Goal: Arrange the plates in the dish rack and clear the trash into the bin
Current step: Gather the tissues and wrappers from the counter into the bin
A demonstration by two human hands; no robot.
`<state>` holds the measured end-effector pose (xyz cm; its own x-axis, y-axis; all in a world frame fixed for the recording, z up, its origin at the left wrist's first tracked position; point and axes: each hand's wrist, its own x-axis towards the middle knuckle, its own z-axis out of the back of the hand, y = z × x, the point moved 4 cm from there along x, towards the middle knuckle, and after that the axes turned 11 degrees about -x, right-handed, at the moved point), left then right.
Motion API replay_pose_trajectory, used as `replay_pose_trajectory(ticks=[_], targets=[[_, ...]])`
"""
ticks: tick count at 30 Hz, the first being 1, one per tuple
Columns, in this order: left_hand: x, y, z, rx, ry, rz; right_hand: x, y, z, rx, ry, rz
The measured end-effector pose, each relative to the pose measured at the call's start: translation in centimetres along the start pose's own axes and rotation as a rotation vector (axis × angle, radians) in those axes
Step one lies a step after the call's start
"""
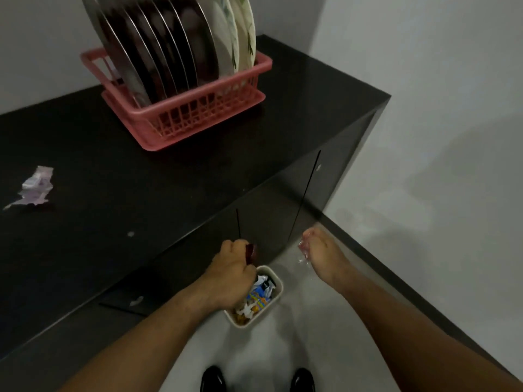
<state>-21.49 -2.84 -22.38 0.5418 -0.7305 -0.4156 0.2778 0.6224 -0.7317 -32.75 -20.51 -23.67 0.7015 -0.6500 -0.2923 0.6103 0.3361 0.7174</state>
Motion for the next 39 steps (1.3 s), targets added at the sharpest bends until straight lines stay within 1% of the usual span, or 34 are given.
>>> replay_pose_trajectory(ticks=[1,3,6,8,13,15,18,21,23,25,27,29,31,33,35,37,39], targets=[[0.4,1.3,-1.2,0.021,0.003,0.057,0.2,-1.2,-0.6,-0.024,0.018,0.001],[0.6,3.2,-2.7,0.040,0.006,0.104,0.7,-3.3,-2.0,-0.047,0.070,-0.040],[2.0,6.6,-6.4,-0.032,0.061,0.166,2.7,-8.1,-5.3,-0.144,0.248,-0.066],[2.7,9.1,-8.2,-0.090,0.067,0.195,3.9,-10.9,-7.7,-0.210,0.312,-0.029],[5.5,16.9,-12.5,-0.085,-0.088,0.218,8.6,-17.1,-14.6,-0.346,0.281,0.093],[6.8,20.5,-14.6,-0.073,-0.136,0.199,10.8,-19.3,-18.5,-0.423,0.309,0.196],[8.9,25.6,-17.5,-0.077,-0.175,0.180,13.8,-22.2,-24.9,-0.492,0.362,0.280],[10.8,29.7,-19.5,-0.122,-0.237,0.150,16.7,-24.7,-31.1,-0.688,0.317,0.413],[12.2,31.7,-20.4,-0.137,-0.287,0.120,18.4,-26.5,-34.3,-0.796,0.324,0.409],[13.4,33.5,-21.2,-0.136,-0.338,0.097,19.4,-28.4,-37.4,-0.908,0.404,0.397],[14.4,34.8,-21.9,-0.115,-0.381,0.084,20.5,-29.8,-39.5,-0.956,0.400,0.414],[15.4,35.5,-22.7,-0.059,-0.406,0.091,21.9,-30.6,-40.7,-0.873,0.355,0.426],[16.4,35.9,-23.7,-0.024,-0.419,0.115,22.8,-31.2,-41.4,-0.763,0.365,0.385],[17.6,35.9,-24.6,-0.017,-0.430,0.131,23.1,-32.0,-41.6,-0.706,0.422,0.302],[19.1,35.8,-25.6,0.032,-0.427,0.138,22.8,-32.8,-41.3,-0.633,0.513,0.246],[21.0,36.0,-26.7,0.156,-0.413,0.136,22.6,-33.3,-40.2,-0.597,0.592,0.222],[23.0,36.5,-28.0,0.299,-0.355,0.171,22.5,-33.4,-38.4,-0.569,0.661,0.191]])
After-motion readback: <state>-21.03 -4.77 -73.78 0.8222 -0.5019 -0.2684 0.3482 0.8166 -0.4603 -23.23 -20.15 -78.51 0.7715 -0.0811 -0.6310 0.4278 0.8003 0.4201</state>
